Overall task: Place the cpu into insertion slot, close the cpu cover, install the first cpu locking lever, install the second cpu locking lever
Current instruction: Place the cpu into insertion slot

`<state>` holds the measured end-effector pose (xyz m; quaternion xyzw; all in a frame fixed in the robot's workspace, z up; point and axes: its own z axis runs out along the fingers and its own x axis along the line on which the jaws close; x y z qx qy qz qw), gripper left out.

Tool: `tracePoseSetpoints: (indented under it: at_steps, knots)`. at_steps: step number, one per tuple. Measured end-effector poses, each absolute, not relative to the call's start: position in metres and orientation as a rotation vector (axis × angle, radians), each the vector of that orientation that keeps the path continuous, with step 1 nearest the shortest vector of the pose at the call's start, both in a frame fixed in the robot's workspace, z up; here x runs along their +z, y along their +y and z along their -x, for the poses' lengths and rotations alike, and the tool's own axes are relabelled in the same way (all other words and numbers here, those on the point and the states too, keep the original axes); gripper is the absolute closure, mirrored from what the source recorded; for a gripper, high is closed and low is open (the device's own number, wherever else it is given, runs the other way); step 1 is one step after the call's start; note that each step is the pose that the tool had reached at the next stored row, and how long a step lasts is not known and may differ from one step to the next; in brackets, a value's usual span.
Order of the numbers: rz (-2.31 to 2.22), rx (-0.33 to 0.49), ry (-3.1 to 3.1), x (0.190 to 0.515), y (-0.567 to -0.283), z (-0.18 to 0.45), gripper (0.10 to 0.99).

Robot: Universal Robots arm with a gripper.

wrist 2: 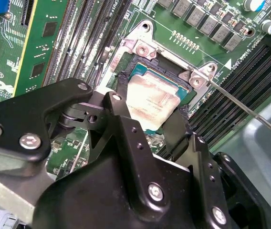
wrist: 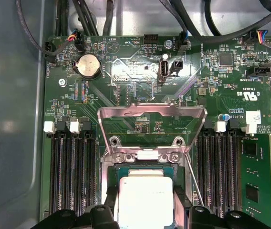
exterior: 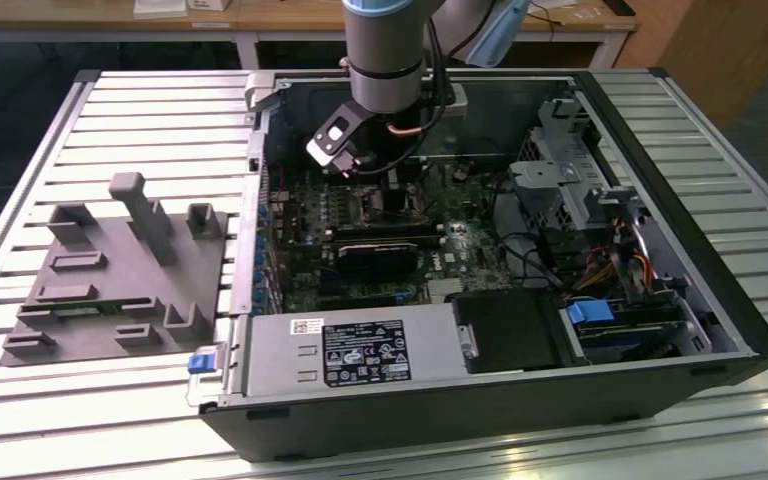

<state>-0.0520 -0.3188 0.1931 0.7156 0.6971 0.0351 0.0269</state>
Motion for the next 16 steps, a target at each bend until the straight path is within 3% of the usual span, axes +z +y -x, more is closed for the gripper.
tracePoseSetpoints:
  at_steps: [5,6,16]
  knots:
    - [-2.211,0.109,2.153,0.1929,-0.3188,0.052,0.537]
    - [-2.211,0.109,2.153,0.1929,-0.3188,0.052,0.475]
    - [-2.21,0.109,2.153,0.1961,-0.3187,0.0519,0.475]
